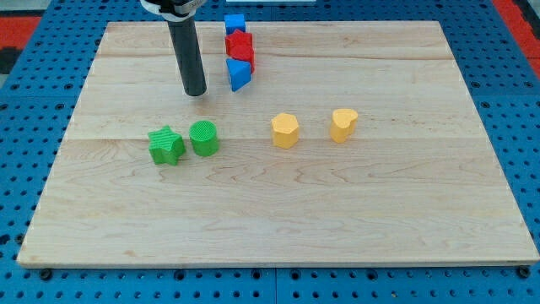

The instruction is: Push the green star vertically below the yellow hexagon

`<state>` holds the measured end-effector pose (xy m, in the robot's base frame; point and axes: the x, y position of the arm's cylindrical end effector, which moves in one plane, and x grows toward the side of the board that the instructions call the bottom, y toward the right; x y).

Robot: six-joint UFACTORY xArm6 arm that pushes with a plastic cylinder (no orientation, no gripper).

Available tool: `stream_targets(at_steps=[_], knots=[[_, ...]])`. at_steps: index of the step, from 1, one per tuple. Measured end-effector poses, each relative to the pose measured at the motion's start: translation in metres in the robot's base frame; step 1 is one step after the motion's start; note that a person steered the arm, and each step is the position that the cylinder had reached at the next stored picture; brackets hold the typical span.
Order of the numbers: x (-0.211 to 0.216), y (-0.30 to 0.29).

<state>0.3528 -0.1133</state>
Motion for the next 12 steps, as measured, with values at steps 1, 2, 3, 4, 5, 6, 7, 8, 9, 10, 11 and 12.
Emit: stream_targets(at_steps=[1, 2, 3, 4, 5, 6, 7, 8, 9, 10, 11, 12], knots=[[0.003, 0.000], [0.022, 0.028], [0.033, -0.011], [0.055, -0.049], [0.104, -0.042], [0.108, 0.058], [0.132, 0.059], [0.115, 0.030], [0.126, -0.018], [0.146, -0.073], [0.149, -0.111], [0.167, -0.053]])
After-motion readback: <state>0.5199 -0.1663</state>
